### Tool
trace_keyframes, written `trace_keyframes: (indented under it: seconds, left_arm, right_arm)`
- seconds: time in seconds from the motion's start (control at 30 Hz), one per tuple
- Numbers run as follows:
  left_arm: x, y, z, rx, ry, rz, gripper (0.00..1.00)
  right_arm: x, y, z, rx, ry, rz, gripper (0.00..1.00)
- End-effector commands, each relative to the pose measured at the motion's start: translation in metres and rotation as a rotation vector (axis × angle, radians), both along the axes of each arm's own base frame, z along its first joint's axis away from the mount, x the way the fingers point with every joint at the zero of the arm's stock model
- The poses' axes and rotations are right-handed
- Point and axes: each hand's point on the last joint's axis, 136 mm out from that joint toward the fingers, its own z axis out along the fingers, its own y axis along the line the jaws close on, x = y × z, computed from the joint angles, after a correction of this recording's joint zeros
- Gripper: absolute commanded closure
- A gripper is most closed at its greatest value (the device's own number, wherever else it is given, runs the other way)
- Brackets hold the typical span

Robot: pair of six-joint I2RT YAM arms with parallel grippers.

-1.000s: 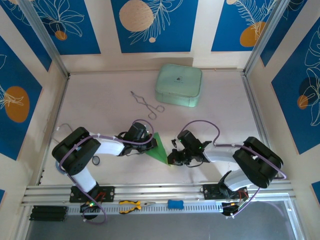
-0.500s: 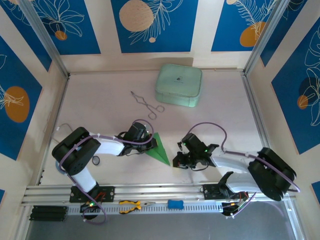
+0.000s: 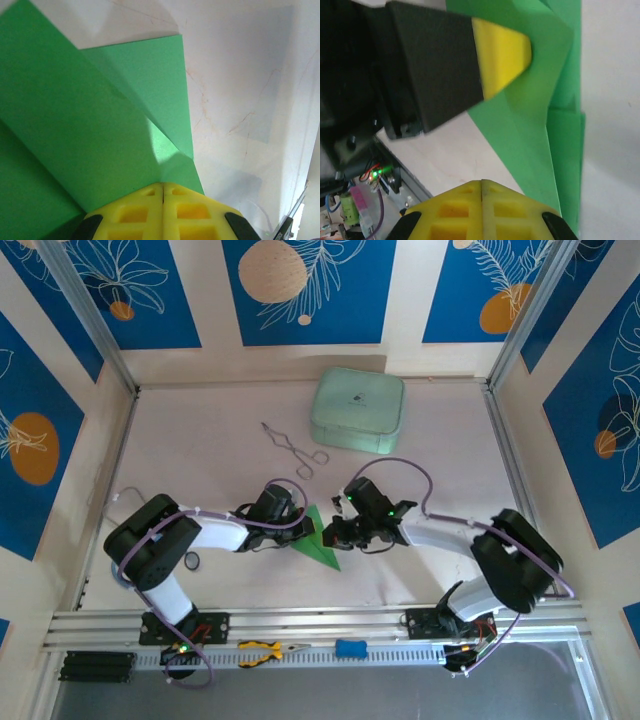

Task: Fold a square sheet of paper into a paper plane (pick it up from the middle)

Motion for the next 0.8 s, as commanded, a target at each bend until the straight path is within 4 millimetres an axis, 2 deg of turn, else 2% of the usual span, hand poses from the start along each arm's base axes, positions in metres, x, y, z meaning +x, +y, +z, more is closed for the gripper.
trace_keyframes:
  seconds: [0.0,0.27,0.47,0.77]
  left_arm:
    - [-0.010,0.020,-0.024,0.090,0.049,0.010,1.00]
    - [-0.009,0.019,-0.023,0.086,0.047,0.009,1.00]
    - [-0.009,0.019,-0.022,0.089,0.045,0.009,1.00]
    - [-0.004,0.017,-0.014,0.096,0.020,-0.007,1.00]
  right_arm:
    - [0.002,0.011,-0.004,-0.002,0.004,0.045,0.95]
    - [0.008,0.017,-0.025,-0.066,0.026,0.052,0.95]
    - [-0.006,-0.006,-0.056,-0.121,0.097,0.003,0.95]
    - [-0.023,-0.025,-0.074,-0.123,0.163,-0.033,0.95]
